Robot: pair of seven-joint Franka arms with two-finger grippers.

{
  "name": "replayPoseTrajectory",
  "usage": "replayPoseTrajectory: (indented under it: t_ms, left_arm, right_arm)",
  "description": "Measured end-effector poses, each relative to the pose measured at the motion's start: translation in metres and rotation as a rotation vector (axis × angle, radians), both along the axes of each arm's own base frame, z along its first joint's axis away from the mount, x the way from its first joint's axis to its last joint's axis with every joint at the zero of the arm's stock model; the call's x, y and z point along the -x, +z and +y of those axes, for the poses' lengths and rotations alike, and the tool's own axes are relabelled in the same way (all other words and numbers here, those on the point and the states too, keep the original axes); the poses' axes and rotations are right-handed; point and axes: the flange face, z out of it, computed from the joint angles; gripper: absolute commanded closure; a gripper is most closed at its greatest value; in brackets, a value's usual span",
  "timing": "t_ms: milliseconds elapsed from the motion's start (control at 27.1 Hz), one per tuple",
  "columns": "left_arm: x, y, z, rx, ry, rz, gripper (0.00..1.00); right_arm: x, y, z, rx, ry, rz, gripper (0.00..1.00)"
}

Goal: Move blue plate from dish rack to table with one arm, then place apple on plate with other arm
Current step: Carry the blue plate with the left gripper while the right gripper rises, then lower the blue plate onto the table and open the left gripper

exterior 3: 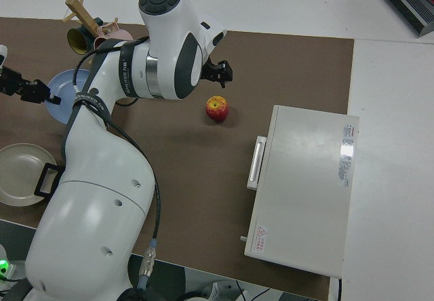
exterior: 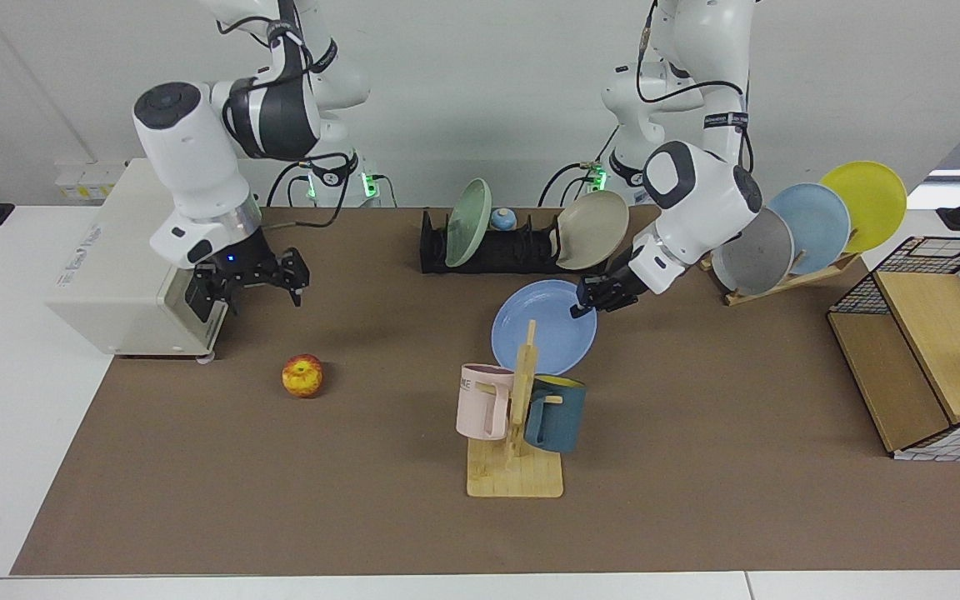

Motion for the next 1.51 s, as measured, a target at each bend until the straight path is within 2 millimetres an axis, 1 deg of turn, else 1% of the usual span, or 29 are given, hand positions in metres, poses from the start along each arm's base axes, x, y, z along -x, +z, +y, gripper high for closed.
replayPoseTrajectory:
  t_ms: [185,295,406,443,517,591,628,665,702,738,812,849,886,960,1034,1145,1255,1366,1440,1514]
  left_arm:
    - [0.000,-0.010,-0.004,0.012,-0.005,0.018,1.00]
    - [0.001,-0.018,-0.007,0.024,-0.001,0.036,1.00]
    - [0.001,-0.034,-0.010,0.034,0.005,0.065,1.00]
    - [0.000,-0.040,-0.012,0.034,0.007,0.069,0.94]
    - [-0.001,-0.051,-0.019,0.033,0.014,0.062,0.93]
    - [-0.001,-0.059,-0.026,0.030,0.017,0.054,0.92]
    - [-0.001,-0.061,-0.029,0.030,0.015,0.053,0.90]
    - [-0.001,-0.063,-0.031,0.030,0.013,0.053,0.86]
    - [-0.001,-0.063,-0.033,0.030,0.011,0.053,0.78]
    - [0.000,-0.063,-0.034,0.031,0.010,0.051,0.75]
    - [-0.001,-0.062,-0.035,0.032,0.007,0.049,0.72]
    - [-0.001,-0.061,-0.036,0.032,0.004,0.047,0.68]
    - [0.000,-0.061,-0.038,0.031,-0.002,0.045,0.64]
    - [0.002,-0.061,-0.043,0.029,-0.015,0.042,0.58]
    - [0.003,-0.061,-0.046,0.021,-0.029,0.037,0.49]
    - [0.003,-0.059,-0.049,0.004,-0.050,0.024,0.41]
    - [0.000,-0.052,-0.047,-0.016,-0.055,0.008,0.40]
    - [-0.004,-0.039,-0.044,-0.068,-0.064,-0.013,0.40]
    - [-0.006,-0.025,-0.044,-0.119,-0.082,-0.019,0.41]
    - [-0.009,-0.004,-0.044,-0.176,-0.099,-0.007,0.41]
  right_arm:
    - [-0.020,-0.047,0.004,0.013,0.002,0.003,0.00]
    - [-0.026,-0.068,0.005,0.012,-0.001,0.009,0.00]
    - [-0.031,-0.086,0.006,0.001,-0.009,0.017,0.00]
    - [-0.032,-0.092,0.006,-0.004,-0.013,0.021,0.00]
    - [-0.033,-0.104,0.007,-0.007,-0.014,0.030,0.00]
    - [-0.033,-0.116,0.007,-0.005,-0.002,0.037,0.00]
    - [-0.033,-0.122,0.006,-0.004,0.005,0.039,0.00]
    - [-0.033,-0.128,0.006,-0.003,0.011,0.039,0.00]
    - [-0.032,-0.133,0.006,-0.002,0.014,0.038,0.00]
    - [-0.031,-0.139,0.005,-0.001,0.016,0.036,0.00]
    - [-0.030,-0.145,0.005,0.001,0.015,0.033,0.00]
    - [-0.030,-0.148,0.004,0.001,0.015,0.034,0.00]
    - [-0.029,-0.150,0.004,0.002,0.015,0.036,0.00]
    - [-0.029,-0.152,0.005,0.002,0.016,0.041,0.00]
    - [-0.028,-0.155,0.007,0.003,0.018,0.045,0.00]
    - [-0.029,-0.159,0.010,0.004,0.023,0.034,0.00]
    - [-0.030,-0.164,0.011,0.005,0.024,0.023,0.00]
    - [-0.030,-0.170,0.009,0.007,0.023,0.027,0.00]
    - [-0.030,-0.173,0.010,0.008,0.024,0.031,0.00]
    - [-0.029,-0.175,0.009,0.009,0.023,0.034,0.00]
